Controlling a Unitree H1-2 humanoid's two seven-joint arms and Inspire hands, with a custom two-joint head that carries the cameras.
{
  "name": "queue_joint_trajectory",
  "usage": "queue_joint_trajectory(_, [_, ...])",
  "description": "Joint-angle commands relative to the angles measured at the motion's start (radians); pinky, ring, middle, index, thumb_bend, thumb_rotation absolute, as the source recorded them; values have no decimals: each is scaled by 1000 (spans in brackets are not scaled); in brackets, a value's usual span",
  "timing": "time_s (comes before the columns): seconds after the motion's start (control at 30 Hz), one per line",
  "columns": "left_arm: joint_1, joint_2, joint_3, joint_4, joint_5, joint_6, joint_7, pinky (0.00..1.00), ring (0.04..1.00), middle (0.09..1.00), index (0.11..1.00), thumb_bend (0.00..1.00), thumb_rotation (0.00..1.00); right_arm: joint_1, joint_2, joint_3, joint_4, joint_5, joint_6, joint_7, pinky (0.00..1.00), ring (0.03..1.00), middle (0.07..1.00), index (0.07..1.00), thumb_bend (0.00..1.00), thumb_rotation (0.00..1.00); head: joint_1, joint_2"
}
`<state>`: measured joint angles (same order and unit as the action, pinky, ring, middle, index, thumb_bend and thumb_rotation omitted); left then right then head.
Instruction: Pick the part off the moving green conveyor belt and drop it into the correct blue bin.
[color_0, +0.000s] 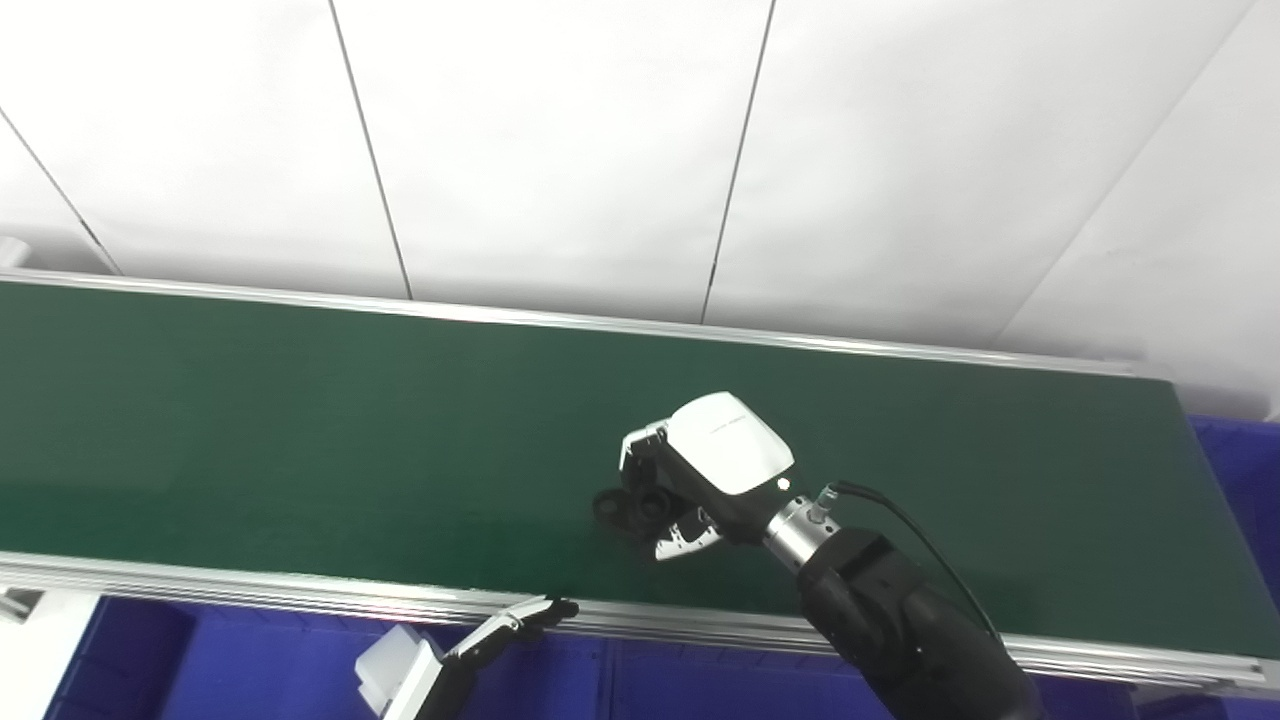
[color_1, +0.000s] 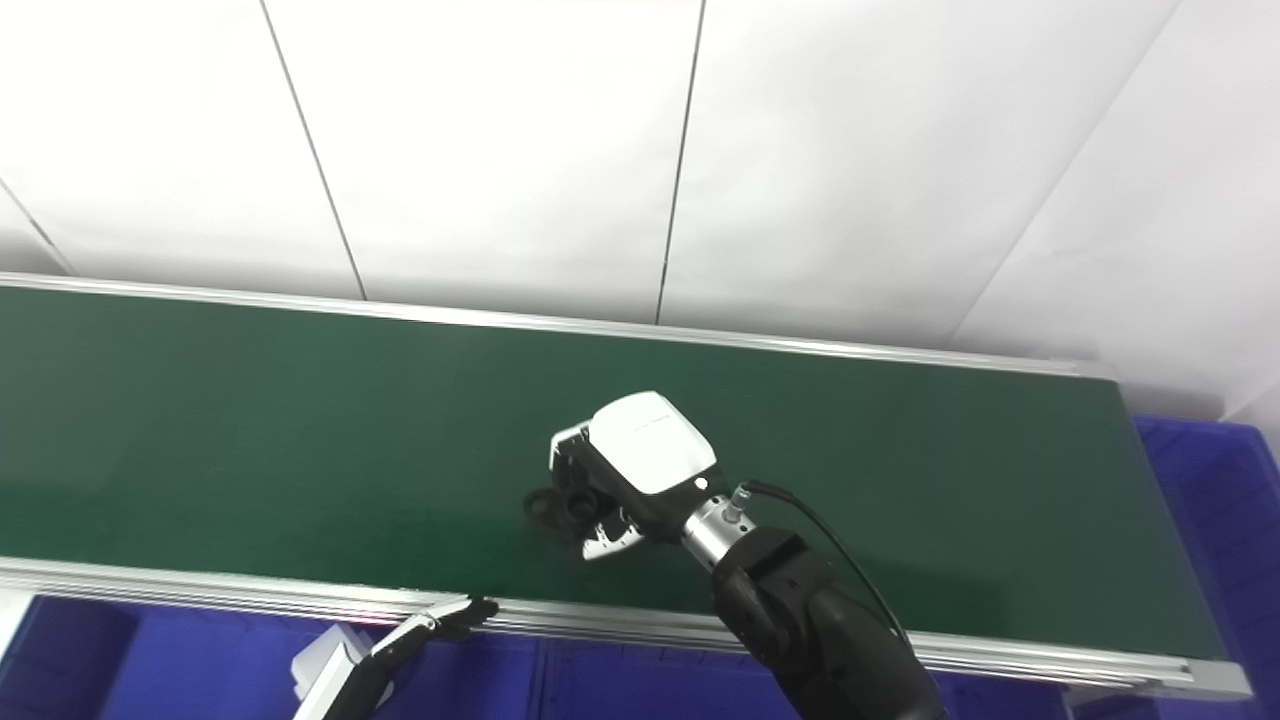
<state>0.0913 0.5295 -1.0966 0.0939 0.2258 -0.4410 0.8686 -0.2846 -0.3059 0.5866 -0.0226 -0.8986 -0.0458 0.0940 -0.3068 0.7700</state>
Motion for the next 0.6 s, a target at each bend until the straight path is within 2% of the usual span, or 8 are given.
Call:
queue_joint_trajectory(0.0, [4,-2,14,-23,21,-29,4,724,786,836,788,696,248,-15,9,-47,-106,3,10,9,216,446,528,464,515,0,-4,4])
queue_joint_trajectory(0.13, [9,-3,24,-31,18,-29,-7,723,784,833,786,694,242,38,29,-111,-269,11,54,76,228,448,521,465,517,0,-7,12])
queue_joint_trajectory(0.23, [11,-1,29,-39,12,-29,-14,721,781,829,784,694,231,73,36,-147,-354,13,61,118,249,449,518,467,518,0,-10,21])
queue_joint_trajectory(0.33, [15,-2,36,-47,-1,-29,-28,721,778,828,784,695,225,105,44,-175,-404,7,62,147,250,448,514,469,519,0,-10,23])
queue_joint_trajectory(0.57, [38,0,76,-75,-6,-29,-72,722,778,824,786,691,219,254,45,-225,-497,21,35,158,195,445,456,511,518,0,-18,49])
